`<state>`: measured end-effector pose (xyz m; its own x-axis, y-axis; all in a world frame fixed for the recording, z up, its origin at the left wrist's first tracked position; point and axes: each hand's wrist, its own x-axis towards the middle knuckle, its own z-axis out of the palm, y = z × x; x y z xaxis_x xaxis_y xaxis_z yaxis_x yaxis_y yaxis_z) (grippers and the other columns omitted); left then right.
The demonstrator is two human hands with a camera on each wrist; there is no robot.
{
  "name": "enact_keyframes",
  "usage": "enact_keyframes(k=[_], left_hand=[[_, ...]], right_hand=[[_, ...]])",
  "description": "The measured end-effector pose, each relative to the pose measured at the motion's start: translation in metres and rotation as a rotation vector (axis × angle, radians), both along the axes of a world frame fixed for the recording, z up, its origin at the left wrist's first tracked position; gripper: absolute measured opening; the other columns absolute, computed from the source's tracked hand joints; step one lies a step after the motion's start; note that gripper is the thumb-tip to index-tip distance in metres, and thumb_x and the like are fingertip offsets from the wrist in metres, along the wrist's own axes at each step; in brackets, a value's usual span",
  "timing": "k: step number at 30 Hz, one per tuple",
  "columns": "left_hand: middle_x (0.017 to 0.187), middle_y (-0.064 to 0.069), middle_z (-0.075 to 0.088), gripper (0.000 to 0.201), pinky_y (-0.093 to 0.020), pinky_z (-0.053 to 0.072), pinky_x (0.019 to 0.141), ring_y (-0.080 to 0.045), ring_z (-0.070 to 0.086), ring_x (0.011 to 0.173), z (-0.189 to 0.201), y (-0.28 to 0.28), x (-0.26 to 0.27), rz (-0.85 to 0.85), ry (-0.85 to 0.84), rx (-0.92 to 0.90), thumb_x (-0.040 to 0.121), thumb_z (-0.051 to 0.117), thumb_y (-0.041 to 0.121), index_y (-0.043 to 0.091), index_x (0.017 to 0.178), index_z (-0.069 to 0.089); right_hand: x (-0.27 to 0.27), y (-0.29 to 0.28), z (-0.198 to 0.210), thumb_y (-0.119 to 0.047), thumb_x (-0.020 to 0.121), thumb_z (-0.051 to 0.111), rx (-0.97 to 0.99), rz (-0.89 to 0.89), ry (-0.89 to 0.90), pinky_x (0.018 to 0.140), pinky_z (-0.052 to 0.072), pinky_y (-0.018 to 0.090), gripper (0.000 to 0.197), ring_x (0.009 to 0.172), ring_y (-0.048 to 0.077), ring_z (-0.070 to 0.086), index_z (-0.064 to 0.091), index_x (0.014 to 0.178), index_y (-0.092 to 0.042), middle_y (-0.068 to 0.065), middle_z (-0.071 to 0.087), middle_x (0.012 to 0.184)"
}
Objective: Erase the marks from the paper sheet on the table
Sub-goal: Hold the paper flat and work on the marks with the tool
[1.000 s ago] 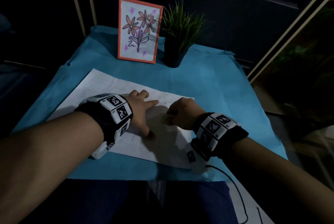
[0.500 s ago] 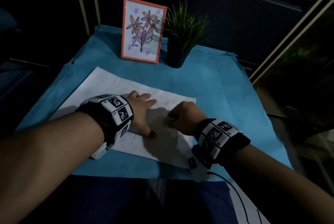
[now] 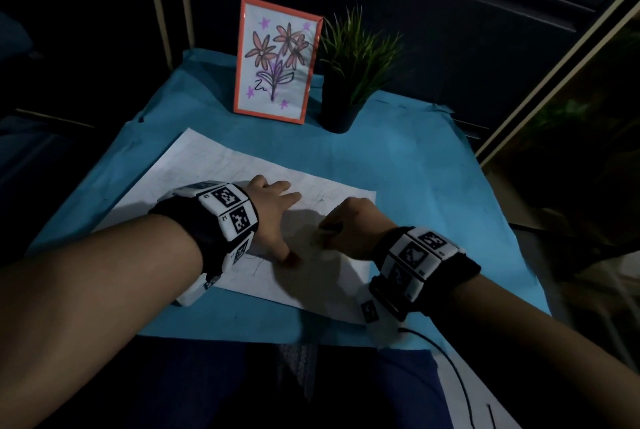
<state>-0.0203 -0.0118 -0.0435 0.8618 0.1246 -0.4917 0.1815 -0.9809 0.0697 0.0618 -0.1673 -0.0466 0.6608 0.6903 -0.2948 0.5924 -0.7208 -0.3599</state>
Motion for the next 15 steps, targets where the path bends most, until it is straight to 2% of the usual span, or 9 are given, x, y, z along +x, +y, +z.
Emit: enact_keyframes(k=[3, 6, 9, 12, 15], left_hand=[[0.161, 0.007, 0.0, 0.119, -0.045, 0.022, 0.116, -0.026, 0.008, 0.145, -0.001, 0.0, 0.0, -0.003, -0.015, 0.002, 0.063, 0.064, 0.079, 0.03, 0.154, 0.004], [0.162, 0.008, -0.003, 0.121, -0.047, 0.02, 0.117, -0.026, 0.005, 0.146, -0.002, 0.0, 0.0, 0.002, 0.01, -0.001, 0.062, 0.063, 0.081, 0.031, 0.154, 0.002], [0.162, 0.008, -0.005, 0.12, -0.046, 0.019, 0.117, -0.026, 0.004, 0.146, 0.0, 0.0, 0.0, 0.005, 0.026, 0.007, 0.065, 0.063, 0.08, 0.031, 0.154, 0.0], [0.161, 0.006, -0.003, 0.117, -0.045, 0.02, 0.117, -0.026, 0.006, 0.146, 0.002, -0.003, -0.001, -0.006, 0.013, 0.011, 0.066, 0.063, 0.078, 0.03, 0.154, 0.001], [0.158, 0.0, 0.006, 0.119, -0.047, 0.026, 0.114, -0.028, 0.013, 0.143, -0.001, -0.001, 0.0, 0.003, 0.002, 0.004, 0.063, 0.064, 0.08, 0.03, 0.153, 0.004]], right_hand=[[0.006, 0.005, 0.005, -0.03, 0.084, 0.067, -0.001, -0.017, -0.05, 0.08, 0.048, 0.027, 0.022, 0.097, 0.023, 0.062, 0.074, 0.097, -0.013, 0.009, 0.069, 0.102], [-0.007, 0.001, 0.004, -0.031, 0.085, 0.066, -0.035, 0.023, -0.033, 0.075, 0.047, 0.026, 0.014, 0.091, 0.022, 0.06, 0.072, 0.082, -0.019, 0.005, 0.066, 0.094], [-0.012, -0.003, 0.003, -0.032, 0.083, 0.069, -0.033, 0.018, 0.011, 0.088, 0.049, 0.029, 0.029, 0.102, 0.021, 0.061, 0.071, 0.106, -0.015, 0.005, 0.066, 0.111], [-0.004, 0.0, 0.005, -0.032, 0.084, 0.067, -0.003, -0.035, -0.023, 0.083, 0.049, 0.028, 0.029, 0.102, 0.024, 0.061, 0.071, 0.107, -0.014, 0.007, 0.067, 0.11], [-0.005, 0.001, 0.001, -0.031, 0.085, 0.064, 0.004, -0.032, -0.051, 0.075, 0.045, 0.024, 0.025, 0.099, 0.024, 0.062, 0.072, 0.103, -0.014, 0.008, 0.067, 0.106]])
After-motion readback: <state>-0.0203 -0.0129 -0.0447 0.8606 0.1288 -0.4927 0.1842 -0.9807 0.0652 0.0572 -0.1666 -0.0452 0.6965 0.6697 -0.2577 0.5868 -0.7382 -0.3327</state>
